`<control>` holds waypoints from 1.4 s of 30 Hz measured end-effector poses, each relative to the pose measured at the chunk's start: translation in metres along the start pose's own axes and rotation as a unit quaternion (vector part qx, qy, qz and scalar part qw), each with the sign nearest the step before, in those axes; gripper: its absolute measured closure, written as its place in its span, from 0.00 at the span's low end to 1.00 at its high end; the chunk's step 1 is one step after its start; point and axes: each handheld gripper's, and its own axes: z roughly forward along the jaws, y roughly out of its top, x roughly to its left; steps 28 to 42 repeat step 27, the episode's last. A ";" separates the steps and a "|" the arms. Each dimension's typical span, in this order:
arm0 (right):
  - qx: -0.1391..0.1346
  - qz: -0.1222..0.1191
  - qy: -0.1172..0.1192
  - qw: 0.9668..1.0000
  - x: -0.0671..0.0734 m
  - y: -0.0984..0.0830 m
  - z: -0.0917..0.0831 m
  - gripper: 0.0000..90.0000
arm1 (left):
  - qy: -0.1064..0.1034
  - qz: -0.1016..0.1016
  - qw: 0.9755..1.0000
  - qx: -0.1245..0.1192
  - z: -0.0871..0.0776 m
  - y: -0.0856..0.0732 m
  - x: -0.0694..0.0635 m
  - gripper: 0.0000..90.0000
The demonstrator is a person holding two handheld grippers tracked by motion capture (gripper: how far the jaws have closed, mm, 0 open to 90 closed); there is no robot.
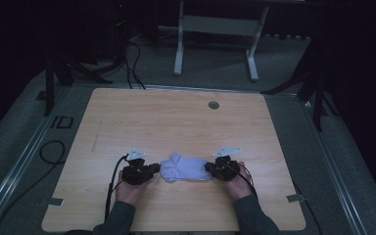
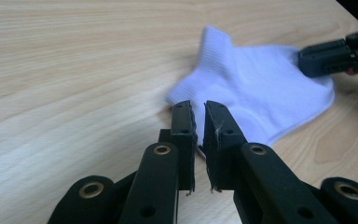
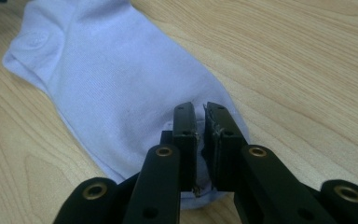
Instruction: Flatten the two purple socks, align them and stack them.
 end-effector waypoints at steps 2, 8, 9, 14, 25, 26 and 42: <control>-0.001 0.000 0.000 1.000 0.000 0.000 0.000 0.92 | 0.003 -0.003 1.000 -0.006 -0.003 0.001 0.002 0.90; 0.000 0.003 0.001 1.000 0.000 0.000 0.000 0.92 | -0.011 0.018 1.000 -0.006 0.004 0.002 -0.006 0.89; 0.000 0.004 0.001 1.000 0.000 0.000 0.000 0.92 | -0.014 0.022 1.000 -0.004 0.006 0.002 -0.008 0.89; -0.005 0.019 0.009 1.000 -0.002 0.001 -0.001 0.89 | -0.018 0.029 0.999 0.006 0.013 0.001 -0.012 0.89; -0.056 0.029 -0.005 0.998 -0.009 0.007 -0.027 0.71 | -0.012 0.031 0.999 0.004 0.009 0.002 -0.007 0.83; -0.055 0.031 -0.009 0.998 -0.012 0.006 -0.028 0.69 | -0.008 0.030 0.999 0.005 0.008 0.002 -0.006 0.83; -0.055 0.030 -0.017 0.998 -0.014 0.005 -0.030 0.68 | -0.006 0.026 1.000 0.004 0.008 0.003 -0.004 0.82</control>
